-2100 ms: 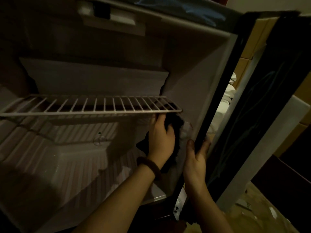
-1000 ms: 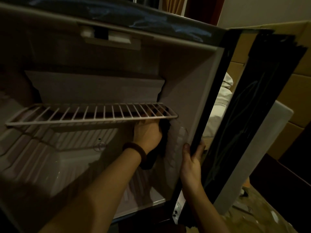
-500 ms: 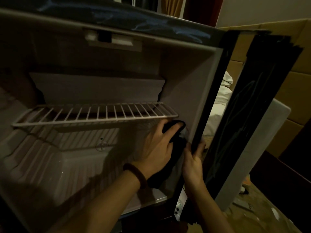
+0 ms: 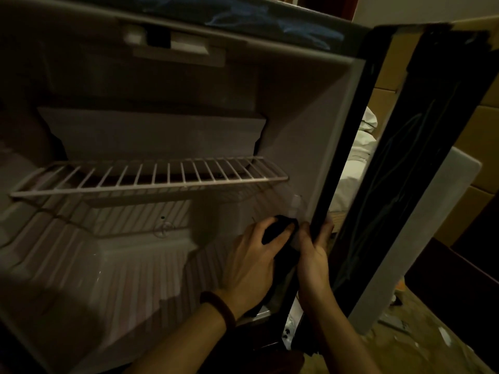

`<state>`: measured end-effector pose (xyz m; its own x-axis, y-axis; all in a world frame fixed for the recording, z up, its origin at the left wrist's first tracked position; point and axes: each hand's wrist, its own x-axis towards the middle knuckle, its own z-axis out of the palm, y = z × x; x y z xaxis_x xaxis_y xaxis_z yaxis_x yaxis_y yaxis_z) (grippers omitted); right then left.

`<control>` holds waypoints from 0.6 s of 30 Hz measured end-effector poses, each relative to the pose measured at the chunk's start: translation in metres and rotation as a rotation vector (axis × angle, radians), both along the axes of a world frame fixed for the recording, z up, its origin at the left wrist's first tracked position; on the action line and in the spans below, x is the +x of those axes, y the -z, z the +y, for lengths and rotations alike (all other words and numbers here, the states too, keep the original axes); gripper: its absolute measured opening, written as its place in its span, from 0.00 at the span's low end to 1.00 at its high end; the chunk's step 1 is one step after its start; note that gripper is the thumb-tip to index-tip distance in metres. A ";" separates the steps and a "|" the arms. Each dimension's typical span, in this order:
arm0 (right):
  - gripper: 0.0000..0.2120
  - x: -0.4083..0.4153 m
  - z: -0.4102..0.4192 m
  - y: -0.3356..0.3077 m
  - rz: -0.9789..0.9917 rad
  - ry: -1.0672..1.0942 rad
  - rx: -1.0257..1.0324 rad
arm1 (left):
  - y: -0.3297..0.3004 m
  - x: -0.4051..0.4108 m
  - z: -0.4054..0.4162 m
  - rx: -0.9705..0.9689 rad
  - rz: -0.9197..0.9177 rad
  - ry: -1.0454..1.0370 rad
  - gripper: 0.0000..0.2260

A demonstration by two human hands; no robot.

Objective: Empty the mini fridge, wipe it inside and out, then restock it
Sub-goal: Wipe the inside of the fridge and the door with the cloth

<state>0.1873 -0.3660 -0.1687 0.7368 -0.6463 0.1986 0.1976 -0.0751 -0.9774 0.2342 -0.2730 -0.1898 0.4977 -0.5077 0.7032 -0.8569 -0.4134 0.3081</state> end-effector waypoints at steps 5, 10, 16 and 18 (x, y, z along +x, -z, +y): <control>0.36 0.001 0.001 -0.003 -0.107 -0.007 0.081 | -0.026 -0.007 -0.019 -0.220 0.127 0.071 0.25; 0.43 0.002 0.002 0.001 -0.161 -0.016 0.118 | -0.032 -0.012 -0.027 -0.254 0.061 -0.022 0.25; 0.36 0.002 0.004 -0.001 -0.131 0.006 0.092 | 0.020 -0.027 -0.016 -0.026 -0.023 -0.002 0.23; 0.36 0.002 0.001 0.000 -0.110 0.000 0.045 | 0.020 -0.025 -0.014 -0.051 0.000 0.001 0.22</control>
<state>0.1893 -0.3653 -0.1682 0.7122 -0.6562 0.2494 0.3041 -0.0317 -0.9521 0.2091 -0.2875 -0.2094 0.4971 -0.4717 0.7283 -0.8573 -0.3966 0.3283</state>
